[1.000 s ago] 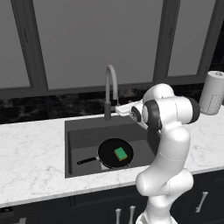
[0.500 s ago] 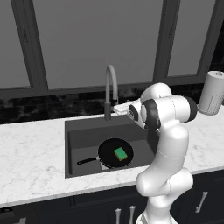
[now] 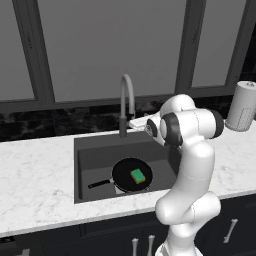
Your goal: Pick the pan and sponge and place them into the sink. Then turn on the water.
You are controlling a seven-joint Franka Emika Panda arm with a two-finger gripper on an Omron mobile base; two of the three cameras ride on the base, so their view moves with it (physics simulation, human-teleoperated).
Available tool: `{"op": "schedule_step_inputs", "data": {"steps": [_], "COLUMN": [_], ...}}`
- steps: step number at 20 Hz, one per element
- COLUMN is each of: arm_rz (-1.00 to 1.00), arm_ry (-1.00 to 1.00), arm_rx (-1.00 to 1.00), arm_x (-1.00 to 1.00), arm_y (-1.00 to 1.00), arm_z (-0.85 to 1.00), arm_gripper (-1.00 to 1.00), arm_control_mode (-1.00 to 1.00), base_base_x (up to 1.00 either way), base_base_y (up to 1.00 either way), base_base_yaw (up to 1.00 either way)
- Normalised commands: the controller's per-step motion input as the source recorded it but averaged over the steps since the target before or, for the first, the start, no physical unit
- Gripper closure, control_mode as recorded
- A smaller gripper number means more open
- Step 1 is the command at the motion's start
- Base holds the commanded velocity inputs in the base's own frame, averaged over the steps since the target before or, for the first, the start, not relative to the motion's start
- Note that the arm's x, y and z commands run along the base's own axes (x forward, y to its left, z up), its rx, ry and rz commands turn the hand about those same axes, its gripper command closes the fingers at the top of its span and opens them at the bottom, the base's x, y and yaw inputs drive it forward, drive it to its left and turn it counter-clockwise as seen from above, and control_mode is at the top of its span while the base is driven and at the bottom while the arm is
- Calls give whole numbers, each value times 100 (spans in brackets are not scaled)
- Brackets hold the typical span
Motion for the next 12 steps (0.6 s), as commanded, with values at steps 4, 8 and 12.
{"op": "schedule_step_inputs", "data": {"steps": [4,8,12], "arm_rz": [0,0,0], "arm_ry": [0,0,0], "arm_rx": [0,0,0], "arm_x": [2,3,6], "arm_y": [0,0,0], "arm_z": [0,-1,-6], "arm_gripper": [-100,-100,-100], "arm_control_mode": [-100,-100,-100], "base_base_x": [0,0,0], "base_base_y": [0,0,0], "base_base_yaw": [0,0,0]}}
